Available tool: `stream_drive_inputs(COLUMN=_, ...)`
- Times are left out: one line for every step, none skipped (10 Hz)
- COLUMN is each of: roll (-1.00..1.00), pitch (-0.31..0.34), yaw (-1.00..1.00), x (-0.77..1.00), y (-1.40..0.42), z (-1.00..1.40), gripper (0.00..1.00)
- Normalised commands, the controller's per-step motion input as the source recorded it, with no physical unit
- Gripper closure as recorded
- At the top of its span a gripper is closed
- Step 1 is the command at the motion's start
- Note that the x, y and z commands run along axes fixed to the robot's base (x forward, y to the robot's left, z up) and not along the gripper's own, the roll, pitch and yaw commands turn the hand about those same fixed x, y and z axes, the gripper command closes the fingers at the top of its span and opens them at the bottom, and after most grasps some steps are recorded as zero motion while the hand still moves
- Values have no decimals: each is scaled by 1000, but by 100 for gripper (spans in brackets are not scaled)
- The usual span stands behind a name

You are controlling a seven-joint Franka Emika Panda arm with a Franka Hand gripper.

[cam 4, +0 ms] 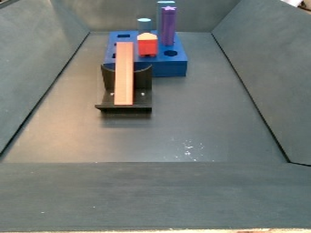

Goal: Pick up the rectangle object. Move up. Place the rectangle object on the fixture. Regrasp the rectangle object. Move to above the board. Insert the rectangle object.
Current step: Regrasp the rectangle object.

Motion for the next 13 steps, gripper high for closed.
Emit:
stream_drive_inputs(roll=1000, pitch=77, yaw=49, x=74, y=-36, z=0, gripper=0)
stream_drive_inputs(roll=1000, pitch=92, yaw=55, x=82, y=-40, z=-2, gripper=0)
stream_drive_inputs(roll=1000, pitch=137, yaw=80, x=95, y=-44, z=-7, gripper=0)
stream_drive_inputs(roll=1000, pitch=157, yaw=97, x=97, y=-44, z=-10, gripper=0)
stream_drive_inputs(roll=898, pitch=180, yaw=135, x=102, y=-50, z=-6, gripper=0)
stream_drive_inputs(roll=712, pitch=174, yaw=154, x=105, y=-49, z=-8, gripper=0)
stream_drive_inputs(roll=465, pitch=153, yaw=181, x=105, y=-54, z=-12, gripper=0)
stream_drive_inputs(roll=302, pitch=130, yaw=194, x=103, y=-45, z=-3, gripper=0)
stream_drive_inputs(roll=194, pitch=84, yaw=203, x=87, y=-36, z=4, gripper=0)
stream_drive_inputs(roll=174, pitch=62, yaw=201, x=82, y=-40, z=-1, gripper=0)
stream_drive_inputs(roll=142, pitch=41, yaw=118, x=30, y=48, z=-1000, gripper=0)
stream_drive_inputs(roll=137, pitch=30, yaw=107, x=32, y=47, z=-1000, gripper=0)
stream_drive_inputs(roll=121, pitch=-14, yaw=99, x=45, y=45, z=-1000, gripper=0)
